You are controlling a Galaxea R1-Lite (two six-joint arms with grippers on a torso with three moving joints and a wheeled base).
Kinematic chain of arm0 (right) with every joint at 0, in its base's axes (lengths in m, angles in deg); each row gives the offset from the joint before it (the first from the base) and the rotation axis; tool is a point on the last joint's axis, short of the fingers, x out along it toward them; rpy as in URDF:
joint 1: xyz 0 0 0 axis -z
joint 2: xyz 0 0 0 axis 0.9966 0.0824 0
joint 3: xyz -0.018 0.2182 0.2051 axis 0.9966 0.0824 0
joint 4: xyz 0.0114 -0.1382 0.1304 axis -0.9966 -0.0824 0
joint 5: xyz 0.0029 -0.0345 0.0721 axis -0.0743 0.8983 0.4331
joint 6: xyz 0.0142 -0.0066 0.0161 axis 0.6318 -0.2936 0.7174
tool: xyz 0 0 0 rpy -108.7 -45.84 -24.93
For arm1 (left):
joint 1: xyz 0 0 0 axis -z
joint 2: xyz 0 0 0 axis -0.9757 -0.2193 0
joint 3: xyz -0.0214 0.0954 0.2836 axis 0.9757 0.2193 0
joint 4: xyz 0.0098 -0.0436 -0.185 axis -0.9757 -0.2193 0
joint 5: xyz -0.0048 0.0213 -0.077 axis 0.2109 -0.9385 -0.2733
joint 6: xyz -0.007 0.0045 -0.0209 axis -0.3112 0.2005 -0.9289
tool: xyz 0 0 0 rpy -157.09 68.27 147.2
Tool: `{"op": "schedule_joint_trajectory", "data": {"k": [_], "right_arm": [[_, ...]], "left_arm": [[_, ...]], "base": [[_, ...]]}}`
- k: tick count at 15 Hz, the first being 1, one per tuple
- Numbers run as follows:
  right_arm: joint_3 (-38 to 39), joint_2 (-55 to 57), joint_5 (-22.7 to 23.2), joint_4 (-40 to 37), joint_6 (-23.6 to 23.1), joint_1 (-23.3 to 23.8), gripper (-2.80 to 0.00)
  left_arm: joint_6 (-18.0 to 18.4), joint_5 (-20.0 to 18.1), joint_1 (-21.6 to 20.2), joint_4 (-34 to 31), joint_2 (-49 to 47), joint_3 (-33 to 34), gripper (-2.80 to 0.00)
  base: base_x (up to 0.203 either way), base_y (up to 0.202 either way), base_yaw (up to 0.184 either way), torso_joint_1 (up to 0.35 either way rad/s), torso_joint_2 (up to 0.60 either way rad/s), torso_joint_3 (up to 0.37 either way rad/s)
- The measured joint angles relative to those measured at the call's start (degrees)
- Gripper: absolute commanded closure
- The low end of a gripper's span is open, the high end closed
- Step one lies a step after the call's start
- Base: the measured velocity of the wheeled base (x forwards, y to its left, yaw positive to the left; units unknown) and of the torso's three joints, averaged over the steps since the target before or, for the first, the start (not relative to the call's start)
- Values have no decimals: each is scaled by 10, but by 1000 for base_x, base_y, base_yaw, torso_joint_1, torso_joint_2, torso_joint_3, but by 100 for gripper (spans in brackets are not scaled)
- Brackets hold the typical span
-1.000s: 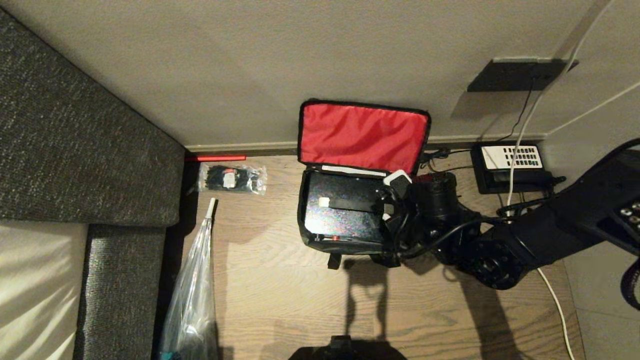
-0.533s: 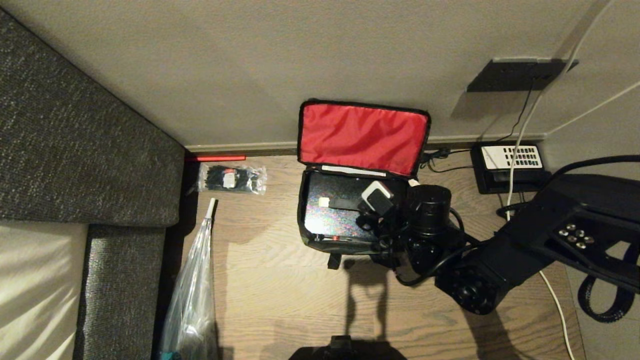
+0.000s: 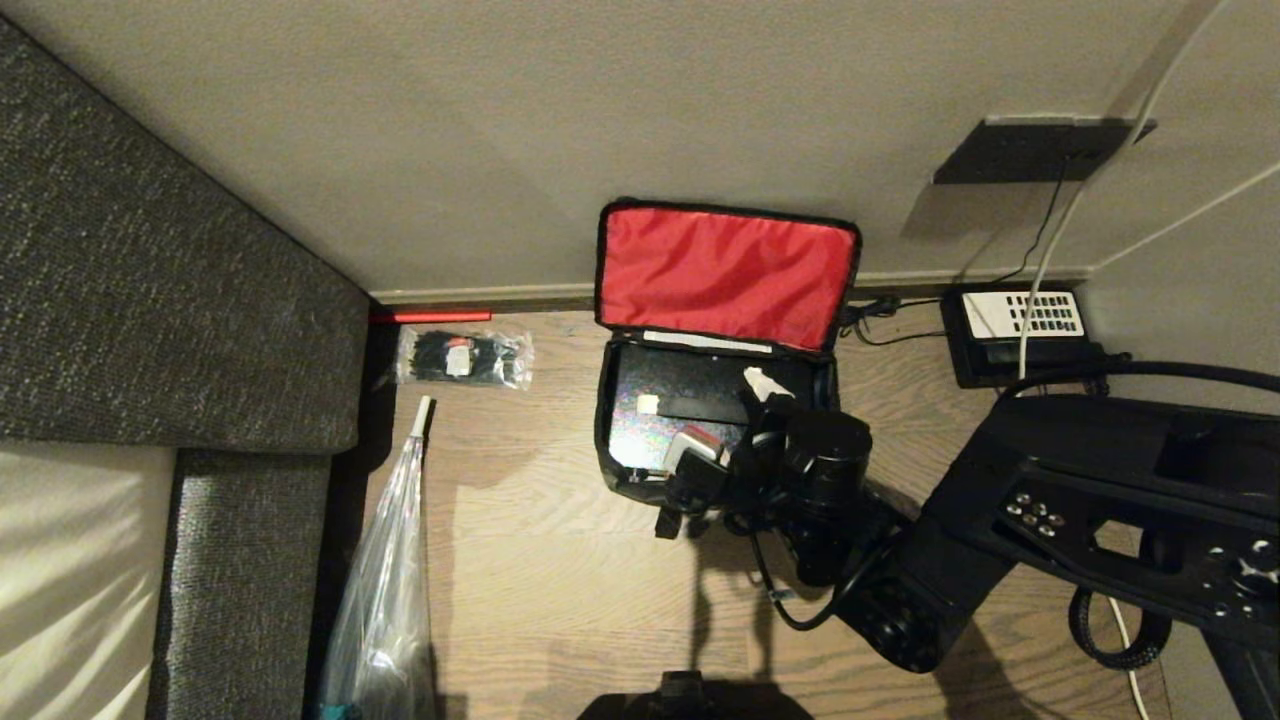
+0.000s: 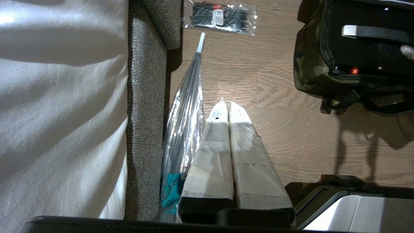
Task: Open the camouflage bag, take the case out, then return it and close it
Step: Grip the handle
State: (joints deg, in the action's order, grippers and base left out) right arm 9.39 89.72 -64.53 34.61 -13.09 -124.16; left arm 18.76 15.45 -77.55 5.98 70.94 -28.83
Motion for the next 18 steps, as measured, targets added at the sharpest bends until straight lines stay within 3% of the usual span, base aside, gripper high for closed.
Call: {"op": "schedule_joint_trajectory", "data": {"k": [3,6,14,18], "right_arm": [[-3,20,-90,-5,-10,0,-280],[-31,34,-144,-5,-14,0,-280],[-74,65,-157,-1,-9,4,-280],[-110,90,-109,42,-24,27,-280]], "left_arm": [[0,0,0,0,0,0,0],[0,0,0,0,0,0,0],[0,0,0,0,0,0,0],[0,0,0,0,0,0,0]], "base": [[0,0,0,0,0,0],[0,0,0,0,0,0],[0,0,0,0,0,0],[0,0,0,0,0,0]]}}
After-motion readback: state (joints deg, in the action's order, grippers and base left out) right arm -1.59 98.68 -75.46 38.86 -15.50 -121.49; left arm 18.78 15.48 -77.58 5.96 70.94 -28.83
